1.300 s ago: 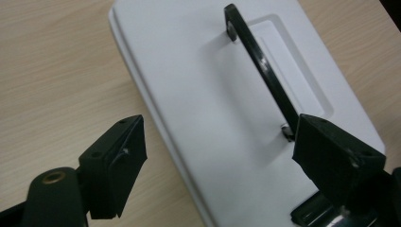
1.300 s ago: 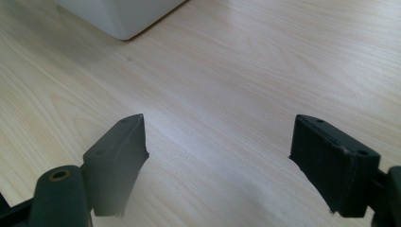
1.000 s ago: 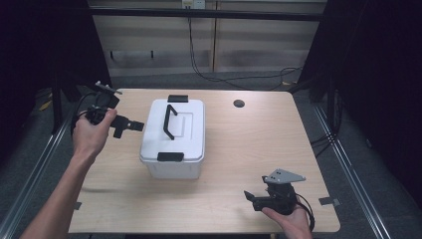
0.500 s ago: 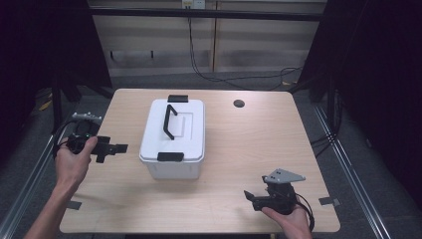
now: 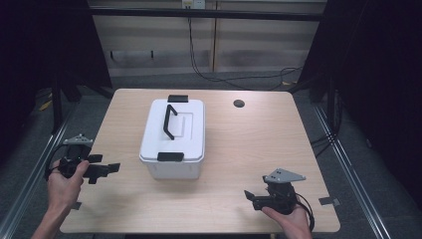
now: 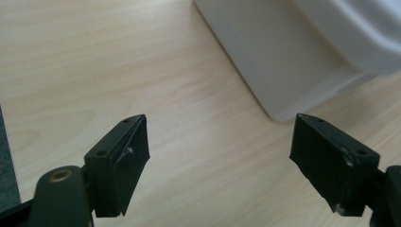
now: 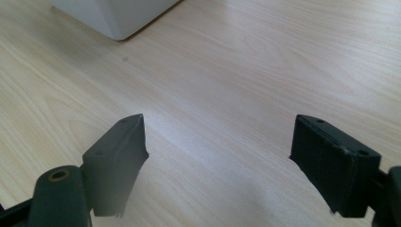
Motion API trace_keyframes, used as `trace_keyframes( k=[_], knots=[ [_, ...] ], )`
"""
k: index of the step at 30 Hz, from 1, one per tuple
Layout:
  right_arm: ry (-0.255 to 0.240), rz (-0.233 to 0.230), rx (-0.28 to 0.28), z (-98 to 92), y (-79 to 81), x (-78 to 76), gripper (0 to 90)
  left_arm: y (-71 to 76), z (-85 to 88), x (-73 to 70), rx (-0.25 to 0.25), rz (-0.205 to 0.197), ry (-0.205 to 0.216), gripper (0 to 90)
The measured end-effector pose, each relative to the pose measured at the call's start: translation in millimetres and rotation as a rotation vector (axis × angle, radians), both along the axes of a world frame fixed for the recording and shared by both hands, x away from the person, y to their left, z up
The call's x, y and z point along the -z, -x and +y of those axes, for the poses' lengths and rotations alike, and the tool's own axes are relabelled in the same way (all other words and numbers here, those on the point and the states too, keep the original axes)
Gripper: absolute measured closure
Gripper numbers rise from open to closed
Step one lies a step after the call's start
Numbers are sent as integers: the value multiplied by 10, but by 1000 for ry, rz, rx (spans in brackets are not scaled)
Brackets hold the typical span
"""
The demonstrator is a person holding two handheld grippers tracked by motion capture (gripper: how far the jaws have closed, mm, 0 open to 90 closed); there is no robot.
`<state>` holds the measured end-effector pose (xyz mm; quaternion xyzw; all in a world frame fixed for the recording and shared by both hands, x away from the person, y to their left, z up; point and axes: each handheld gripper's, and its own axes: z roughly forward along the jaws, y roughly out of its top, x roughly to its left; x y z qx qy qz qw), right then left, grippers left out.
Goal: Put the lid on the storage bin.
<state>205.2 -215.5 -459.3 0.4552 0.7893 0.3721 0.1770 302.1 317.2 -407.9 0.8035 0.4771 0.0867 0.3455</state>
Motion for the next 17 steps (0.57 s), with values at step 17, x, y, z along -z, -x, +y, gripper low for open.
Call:
trace_keyframes(
  k=[17],
  knots=[
    [17,7,21,-10,-25,42,183,293,-38,324,36,-10,-32,177]
  ],
)
